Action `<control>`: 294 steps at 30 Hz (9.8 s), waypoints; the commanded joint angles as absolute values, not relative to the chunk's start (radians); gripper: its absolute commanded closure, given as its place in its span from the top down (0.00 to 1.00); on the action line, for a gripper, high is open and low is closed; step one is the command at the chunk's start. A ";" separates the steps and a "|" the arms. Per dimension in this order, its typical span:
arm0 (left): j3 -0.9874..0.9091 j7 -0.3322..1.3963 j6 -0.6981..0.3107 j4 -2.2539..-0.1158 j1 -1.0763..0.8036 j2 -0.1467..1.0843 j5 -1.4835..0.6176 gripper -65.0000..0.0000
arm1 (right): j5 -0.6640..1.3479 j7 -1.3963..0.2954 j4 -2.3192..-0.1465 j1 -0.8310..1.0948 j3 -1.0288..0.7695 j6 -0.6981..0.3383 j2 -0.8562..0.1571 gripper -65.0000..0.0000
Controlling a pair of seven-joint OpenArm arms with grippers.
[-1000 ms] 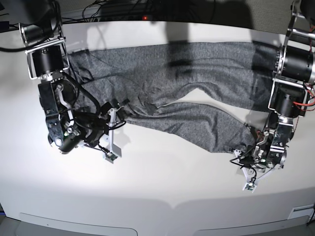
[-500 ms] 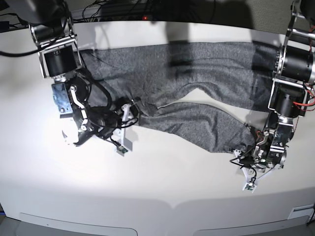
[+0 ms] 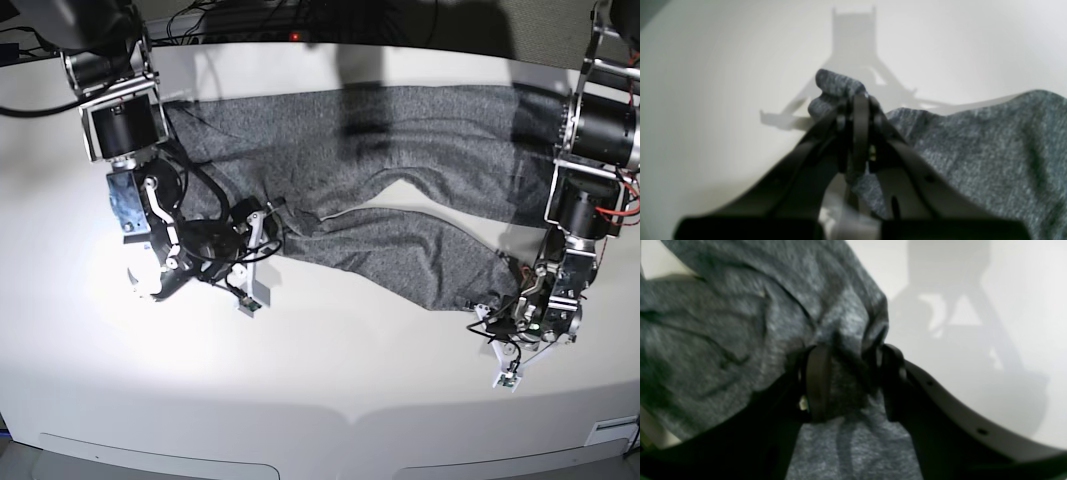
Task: Fold the T-shirt properly
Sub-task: 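Lift the held edge with both grippers and fold it over toward the back edge, then lower the folded edge onto the shirt and open both grippers, then grasp the ends of the folded grey strip with both grippers, then pull the strip ends apart with both grippers to straighten it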
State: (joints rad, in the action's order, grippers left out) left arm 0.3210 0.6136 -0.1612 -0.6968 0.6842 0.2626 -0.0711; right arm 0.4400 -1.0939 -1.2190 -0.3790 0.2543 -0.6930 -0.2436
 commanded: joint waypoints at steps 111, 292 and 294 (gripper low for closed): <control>0.315 0.957 -0.033 -1.976 -0.202 0.748 0.090 0.06 | 0.445 -1.078 -2.066 0.373 -0.177 -0.698 -0.246 0.00; -0.289 1.371 -0.698 -0.746 0.155 0.628 -1.275 0.69 | 0.640 -1.083 -2.038 -0.035 -0.178 -0.630 -0.210 0.41; -0.289 1.396 -0.698 -0.746 0.155 0.629 -1.340 0.69 | 0.640 -1.082 -2.038 -0.036 -0.178 -0.630 -0.210 0.41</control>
